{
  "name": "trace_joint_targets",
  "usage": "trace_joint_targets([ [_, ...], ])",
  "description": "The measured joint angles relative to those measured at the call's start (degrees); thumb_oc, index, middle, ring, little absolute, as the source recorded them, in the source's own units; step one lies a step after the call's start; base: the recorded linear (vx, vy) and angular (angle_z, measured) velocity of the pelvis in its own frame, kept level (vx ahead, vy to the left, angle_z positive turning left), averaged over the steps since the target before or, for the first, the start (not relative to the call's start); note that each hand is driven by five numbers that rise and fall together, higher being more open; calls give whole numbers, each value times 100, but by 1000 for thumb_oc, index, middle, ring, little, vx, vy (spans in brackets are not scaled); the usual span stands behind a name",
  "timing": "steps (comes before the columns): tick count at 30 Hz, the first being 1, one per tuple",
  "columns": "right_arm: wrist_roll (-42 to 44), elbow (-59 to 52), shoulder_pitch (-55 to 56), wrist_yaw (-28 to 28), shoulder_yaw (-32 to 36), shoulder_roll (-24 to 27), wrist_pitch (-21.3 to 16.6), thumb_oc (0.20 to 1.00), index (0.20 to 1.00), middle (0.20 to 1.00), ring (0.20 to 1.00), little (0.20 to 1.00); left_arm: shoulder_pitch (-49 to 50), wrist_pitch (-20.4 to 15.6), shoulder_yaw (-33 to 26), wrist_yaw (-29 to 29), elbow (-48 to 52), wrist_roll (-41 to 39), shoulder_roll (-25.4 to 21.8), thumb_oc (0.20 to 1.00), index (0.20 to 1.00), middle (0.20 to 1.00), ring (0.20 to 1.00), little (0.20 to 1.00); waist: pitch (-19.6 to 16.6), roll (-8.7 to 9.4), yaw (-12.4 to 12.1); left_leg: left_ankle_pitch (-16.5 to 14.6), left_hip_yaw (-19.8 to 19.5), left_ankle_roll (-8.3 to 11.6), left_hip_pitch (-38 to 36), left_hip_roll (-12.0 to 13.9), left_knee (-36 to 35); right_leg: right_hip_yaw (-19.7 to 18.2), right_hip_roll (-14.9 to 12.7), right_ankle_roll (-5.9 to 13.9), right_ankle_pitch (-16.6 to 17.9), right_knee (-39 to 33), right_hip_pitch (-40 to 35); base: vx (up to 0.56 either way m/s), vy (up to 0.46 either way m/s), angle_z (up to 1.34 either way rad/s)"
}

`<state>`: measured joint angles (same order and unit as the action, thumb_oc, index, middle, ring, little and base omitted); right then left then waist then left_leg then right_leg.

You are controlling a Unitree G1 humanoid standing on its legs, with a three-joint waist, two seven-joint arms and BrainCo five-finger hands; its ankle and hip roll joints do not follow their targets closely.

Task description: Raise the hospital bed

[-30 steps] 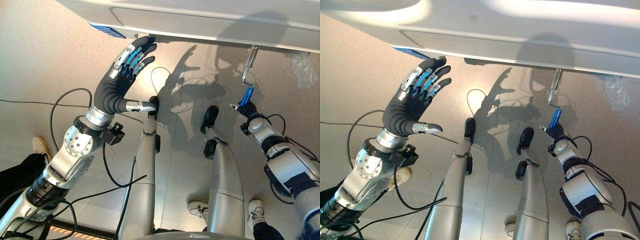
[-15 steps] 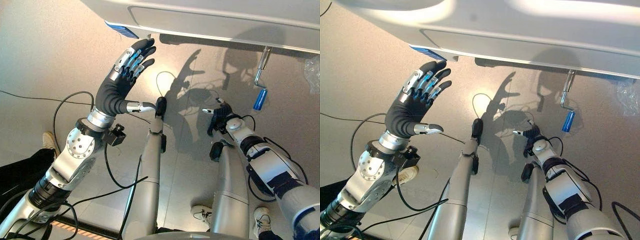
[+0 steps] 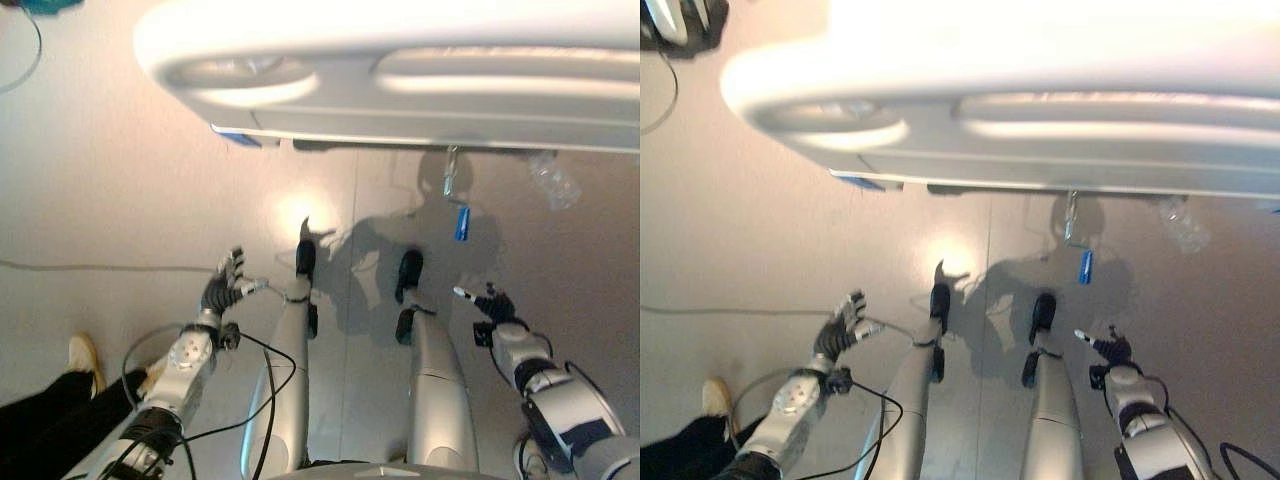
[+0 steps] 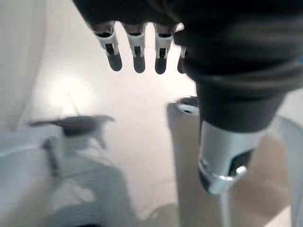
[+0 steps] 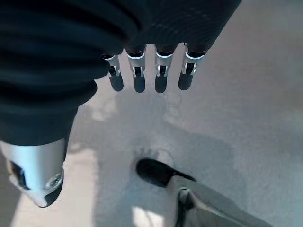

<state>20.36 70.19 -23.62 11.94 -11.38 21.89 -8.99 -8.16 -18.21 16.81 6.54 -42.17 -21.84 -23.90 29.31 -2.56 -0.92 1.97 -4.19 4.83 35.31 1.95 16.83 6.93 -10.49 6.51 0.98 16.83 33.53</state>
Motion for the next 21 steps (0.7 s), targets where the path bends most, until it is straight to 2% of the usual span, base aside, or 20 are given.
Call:
trace_joint_targets([
  [5,0,-30,603,-27,36,-151,-107,1000,1000,1000,1000,1000,75,77,-72,13,-1226,664,239,1000,1000,1000,1000,1000,-141,182,46,-20,129,-12,-1460,46,-551,11,56,22,172,-750,-1493,126,-22,-8],
  [6,-5,-230,897,-58,120,-166,-116,1000,1000,1000,1000,1000,121,121,-269,-39,-1551,758,337,1000,1000,1000,1000,1000,-175,237,68,-30,146,-13,-1989,79,-776,73,73,28,210,-1037,-2066,143,-8,4],
  [7,-8,-253,1129,-90,173,-219,-144,1000,1000,1000,1000,1000,208,152,-352,-46,-1752,757,384,1000,1000,1000,1000,1000,-287,287,55,-15,146,-6,-2307,72,-952,128,87,31,246,-1272,-2400,111,0,1],
  [9,-9,-228,1421,-141,190,-339,-184,1000,1000,1000,1000,1000,504,161,-322,-91,-1770,765,302,1000,1000,1000,1000,1000,-803,417,79,-49,181,40,-2373,100,-1052,130,108,27,184,-1392,-2425,82,9,-4],
  [12,-65,-168,1711,-222,225,-486,-188,1000,1000,1000,1000,1000,639,302,-434,-166,-2020,993,317,1000,1000,1000,1000,1000,-1156,582,126,33,218,14,-2852,103,-1391,158,130,27,321,-1690,-2921,38,26,-3],
  [13,-74,-162,1856,-277,215,-545,-191,1000,1000,1000,1000,1000,819,313,-426,-198,-2007,995,314,1000,1000,1000,1000,1000,-1450,584,143,22,253,22,-2885,99,-1449,152,125,36,331,-1764,-2920,47,42,-9],
  [14,-82,-168,1879,-283,217,-550,-192,1000,1000,1000,1000,1000,769,314,-451,-201,-1993,995,310,1000,1000,1000,1000,1000,-1554,647,154,27,257,19,-2883,97,-1486,152,115,41,332,-1795,-2944,71,56,-7],
  [16,-193,-178,2002,-301,285,-605,-185,1000,1000,1000,1000,1000,725,324,-708,-207,-2136,1125,419,1000,1000,1000,1000,1000,-1634,650,155,152,337,1,-3191,98,-1786,135,127,38,449,-1987,-3158,70,51,-12],
  [17,-269,-320,2213,-351,276,-637,-180,1000,1000,1000,1000,1000,880,343,-753,-206,-2161,1192,466,1000,1000,1000,1000,1000,-1783,610,157,168,391,-1,-3493,94,-1968,131,128,54,460,-2135,-3397,41,25,-13],
  [18,-269,-320,2213,-351,276,-637,-180,1000,1000,1000,1000,1000,880,343,-753,-206,-2161,1192,466,1000,1000,1000,1000,1000,-1783,610,157,168,391,-1,-3493,94,-1968,131,128,54,460,-2135,-3397,67,41,-17],
  [19,-347,-361,2422,-404,277,-653,-184,1000,1000,1000,1000,1000,1049,340,-744,-205,-2197,1233,520,1000,1000,1000,1000,1000,-2094,526,161,149,439,13,-3656,102,-2121,119,126,65,429,-2212,-3482,54,46,-12],
  [21,-348,-370,2532,-406,279,-664,-183,1000,1000,1000,1000,1000,1070,341,-775,-200,-2194,1249,552,1000,1000,1000,1000,1000,-2202,475,163,174,450,11,-3778,114,-2212,122,137,76,405,-2223,-3585,57,44,-7],
])
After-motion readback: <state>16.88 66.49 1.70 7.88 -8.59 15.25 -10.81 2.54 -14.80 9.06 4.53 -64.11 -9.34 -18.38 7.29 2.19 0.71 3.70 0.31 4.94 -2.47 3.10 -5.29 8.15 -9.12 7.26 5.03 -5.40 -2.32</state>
